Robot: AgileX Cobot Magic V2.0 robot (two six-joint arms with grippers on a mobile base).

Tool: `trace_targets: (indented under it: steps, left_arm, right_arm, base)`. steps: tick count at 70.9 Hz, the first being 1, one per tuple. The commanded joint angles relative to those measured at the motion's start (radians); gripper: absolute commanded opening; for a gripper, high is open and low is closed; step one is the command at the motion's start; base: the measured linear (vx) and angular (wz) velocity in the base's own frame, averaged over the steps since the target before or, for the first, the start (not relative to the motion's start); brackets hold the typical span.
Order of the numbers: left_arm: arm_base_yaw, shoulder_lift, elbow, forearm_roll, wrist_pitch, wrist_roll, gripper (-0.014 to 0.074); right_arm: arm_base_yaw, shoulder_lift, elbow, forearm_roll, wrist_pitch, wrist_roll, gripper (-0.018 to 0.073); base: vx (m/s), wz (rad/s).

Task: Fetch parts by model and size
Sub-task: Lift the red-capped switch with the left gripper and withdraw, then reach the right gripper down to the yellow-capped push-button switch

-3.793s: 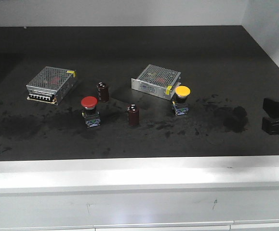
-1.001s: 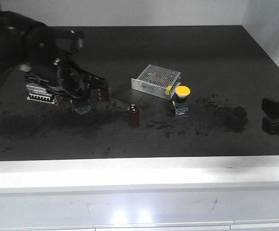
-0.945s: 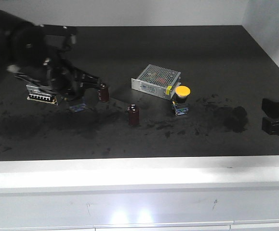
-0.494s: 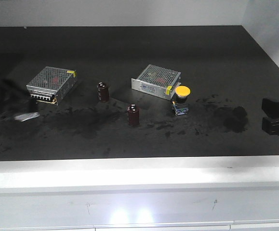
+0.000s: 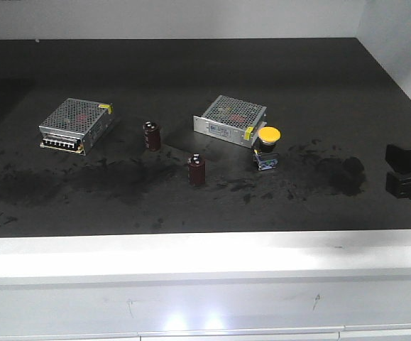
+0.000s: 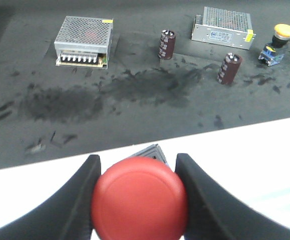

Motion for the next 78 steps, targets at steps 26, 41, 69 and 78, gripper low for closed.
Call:
trace_targets:
  steps: [26, 41, 69, 78]
  left_arm:
    - [-0.004, -0.329, 0.099, -0.016, -0.116, 0.026, -0.0008]
    - [-0.004, -0.327, 0.099, -0.017, -0.098, 0.026, -0.0007]
    - [-0.004, -0.327, 0.099, -0.017, -0.095, 0.026, -0.0006]
    - [-0.004, -0.327, 0.099, -0.017, -0.095, 0.026, -0.0006]
  right_arm:
    - [0.002, -0.001, -0.041, 0.010, -0.080, -0.001, 0.0484]
    - [0.011, 0.104, -0.221, 0.010, 0.048, -0.006, 0.0484]
    - [0.212, 0.535, -0.752, 0.031, 0.304, 0.044, 0.0484]
    - [0.209, 0.694, -0.958, 0.030, 0.510, 0.105, 0.0484]
  base:
    - [0.00, 0.00]
    - [0.00, 0.00]
    - [0.00, 0.00]
    - [0.00, 0.00]
